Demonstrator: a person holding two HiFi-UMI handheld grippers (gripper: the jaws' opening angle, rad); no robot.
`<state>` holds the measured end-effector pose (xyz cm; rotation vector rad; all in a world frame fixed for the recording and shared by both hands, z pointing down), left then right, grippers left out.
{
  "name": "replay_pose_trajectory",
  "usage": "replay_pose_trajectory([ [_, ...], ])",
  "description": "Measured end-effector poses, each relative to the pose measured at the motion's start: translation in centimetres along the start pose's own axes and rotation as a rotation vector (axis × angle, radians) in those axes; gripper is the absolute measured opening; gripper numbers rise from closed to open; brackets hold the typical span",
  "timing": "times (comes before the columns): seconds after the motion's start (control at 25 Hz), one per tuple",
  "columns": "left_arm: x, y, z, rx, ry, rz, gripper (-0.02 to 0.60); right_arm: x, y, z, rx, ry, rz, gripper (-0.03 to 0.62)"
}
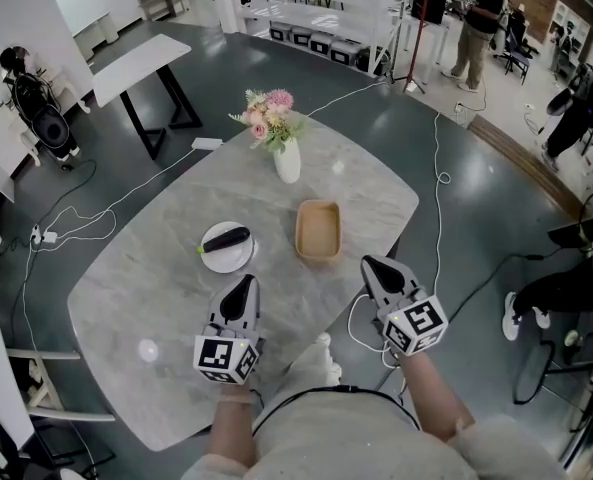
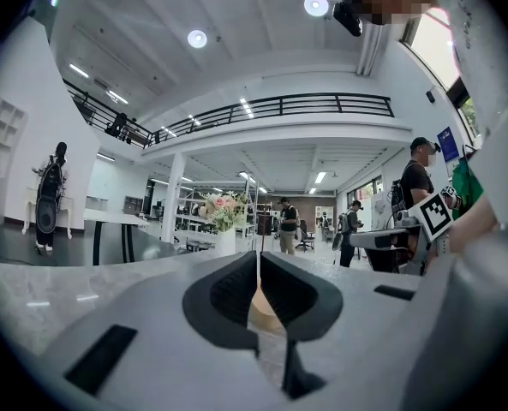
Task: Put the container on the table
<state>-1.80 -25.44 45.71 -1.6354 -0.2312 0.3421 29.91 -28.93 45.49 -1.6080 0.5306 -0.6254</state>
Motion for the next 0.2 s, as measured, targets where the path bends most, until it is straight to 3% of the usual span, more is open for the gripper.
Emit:
replay_pose_trajectory([
  [0.2, -0.17, -0.10, -0.45, -0.003, -0.001, -0.001, 0.015, 0.39, -0.13, -0.20, 0.007, -0.009, -0.004, 0.007],
])
Point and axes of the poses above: the fingertips, and each gripper's own axes: z backward along the fingers, x to its right, y out of its top, the point moved 10 cm from there along z, backward along the fingers, and after that the axes turned 5 degrees about y, right-handed, at the moved point
